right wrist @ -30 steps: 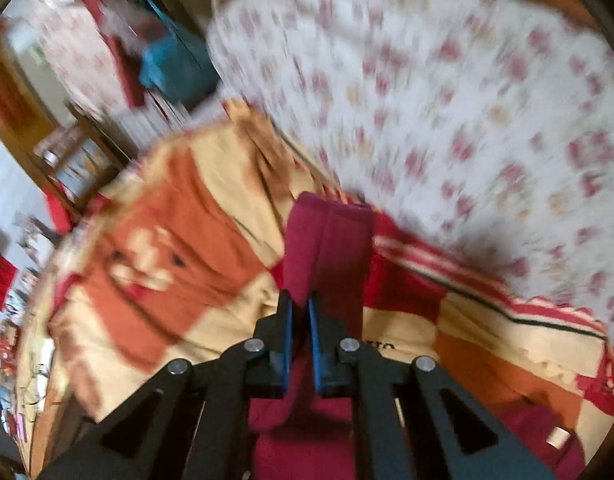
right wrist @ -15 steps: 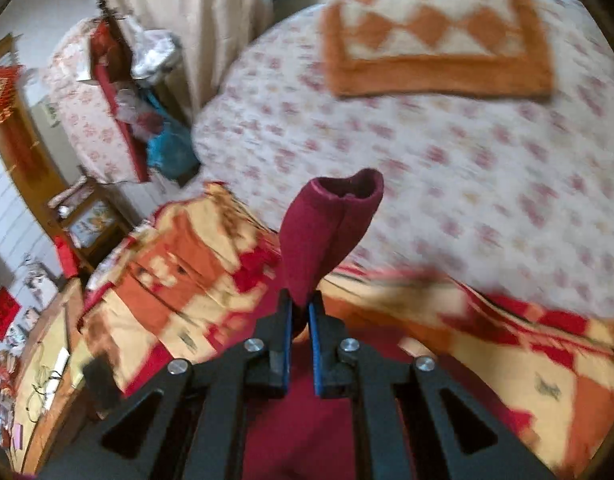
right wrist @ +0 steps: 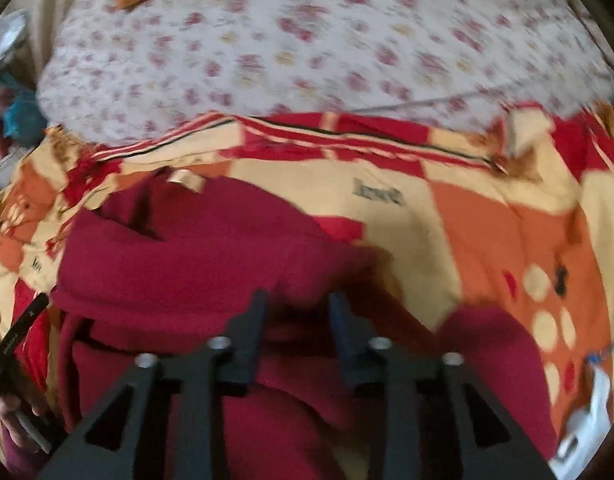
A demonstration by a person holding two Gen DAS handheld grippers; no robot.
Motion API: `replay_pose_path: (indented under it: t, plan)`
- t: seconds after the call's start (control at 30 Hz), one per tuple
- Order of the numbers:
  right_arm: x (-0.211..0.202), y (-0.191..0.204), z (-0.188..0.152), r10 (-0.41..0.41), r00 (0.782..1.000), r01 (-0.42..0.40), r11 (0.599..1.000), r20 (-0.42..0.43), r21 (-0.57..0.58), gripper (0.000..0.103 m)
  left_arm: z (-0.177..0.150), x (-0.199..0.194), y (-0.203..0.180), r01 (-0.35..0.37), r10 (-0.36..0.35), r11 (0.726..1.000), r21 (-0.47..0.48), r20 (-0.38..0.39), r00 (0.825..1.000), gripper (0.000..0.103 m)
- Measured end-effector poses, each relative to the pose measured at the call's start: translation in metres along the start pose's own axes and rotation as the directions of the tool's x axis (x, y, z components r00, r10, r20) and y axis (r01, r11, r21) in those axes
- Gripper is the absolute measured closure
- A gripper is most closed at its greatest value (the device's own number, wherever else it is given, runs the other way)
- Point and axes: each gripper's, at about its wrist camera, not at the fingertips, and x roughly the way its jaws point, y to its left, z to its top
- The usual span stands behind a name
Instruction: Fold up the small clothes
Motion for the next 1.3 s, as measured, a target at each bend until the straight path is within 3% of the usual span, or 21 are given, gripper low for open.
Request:
replay_pose_path:
  t: [0.1,0.17,0.23,0.37,0.47,0.6,0.77,0.8,0.83,0.87,0.93,0.97,1.0,1.03,1.1,1.13,1.23,1.3]
  plan:
    - [-0.02,0.01,0.008,0.029,0.998,-0.029,1.0,0.062,-0.006,0.056,-0.002,0.006,0.001,-0.004,0.004,1.0,0.002,-0.023,1.0,0.075]
    - [-0.031,0.035,0.019,0.097,0.99,-0.093,0.995,0.101,-0.044,0.045,-0.003,0.008,-0.001,-0.002,0.003,1.0,0.024,-0.038,0.999,0.075]
    - [-0.024,0.076,0.032,0.212,0.975,-0.202,0.972,0.071,-0.122,0.04,-0.003,0.009,-0.004,0.035,-0.033,0.999,0.035,-0.06,0.998,0.075]
    - [0.014,0.157,0.05,0.349,0.937,-0.343,0.904,-0.024,-0.257,0.036,-0.004,0.005,-0.006,0.131,-0.127,0.99,0.043,-0.086,0.988,0.075]
    - [0.053,0.216,0.066,0.365,0.925,-0.378,0.862,-0.102,-0.338,0.036,-0.005,0.014,-0.008,0.131,-0.123,0.99,0.058,-0.126,0.984,0.075]
    - [0.101,0.262,0.079,0.375,0.904,-0.425,0.831,-0.204,-0.359,0.035,-0.004,0.022,-0.012,0.177,-0.163,0.981,0.084,-0.155,0.974,0.071]
    - [0.15,0.291,0.079,0.312,0.906,-0.411,0.809,-0.286,-0.421,0.034,0.004,0.039,-0.02,0.166,-0.146,0.979,0.115,-0.162,0.976,0.07]
    - [0.156,0.293,0.079,0.311,0.902,-0.418,0.806,-0.3,-0.419,0.034,0.005,0.041,-0.022,0.147,-0.125,0.979,0.139,-0.157,0.98,0.074]
    - [0.162,0.294,0.078,0.317,0.895,-0.429,0.805,-0.313,-0.411,0.04,0.005,0.042,-0.023,0.131,-0.108,0.979,0.153,-0.15,0.983,0.08]
    - [0.165,0.296,0.077,0.327,0.889,-0.441,0.801,-0.322,-0.404,0.06,0.006,0.042,-0.022,0.127,-0.105,0.98,0.151,-0.144,0.984,0.096]
    - [0.164,0.302,0.076,0.329,0.893,-0.439,0.787,-0.308,-0.433,0.082,0.009,0.04,-0.015,0.161,-0.146,0.981,0.112,-0.135,0.98,0.103]
    - [0.159,0.307,0.075,0.341,0.894,-0.442,0.774,-0.29,-0.453,0.087,0.012,0.036,-0.012,0.164,-0.152,0.981,0.099,-0.117,0.981,0.103]
    - [0.156,0.31,0.077,0.353,0.892,-0.448,0.767,-0.281,-0.459,0.089,0.016,0.031,-0.007,0.152,-0.145,0.984,0.09,-0.085,0.986,0.103]
    - [0.15,0.313,0.08,0.389,0.88,-0.474,0.753,-0.273,-0.456,0.094,0.02,0.026,-0.003,0.143,-0.139,0.987,0.079,-0.056,0.989,0.103]
    - [0.142,0.325,0.087,0.465,0.847,-0.531,0.726,-0.259,-0.437,0.094,0.028,0.018,0.012,0.137,-0.137,0.99,0.024,-0.01,0.991,0.103]
    - [0.142,0.332,0.088,0.477,0.842,-0.539,0.719,-0.252,-0.439,0.094,0.03,0.017,0.018,0.125,-0.125,0.992,0.001,-0.001,0.992,0.103]
    - [0.152,0.354,0.084,0.473,0.843,-0.537,0.715,-0.255,-0.448,0.094,0.03,0.022,0.036,0.071,-0.073,0.996,-0.062,-0.029,0.997,0.103]
    - [0.166,0.368,0.076,0.434,0.862,-0.507,0.726,-0.262,-0.464,0.094,0.03,0.031,0.047,0.066,-0.074,0.992,-0.11,-0.07,0.995,0.103]
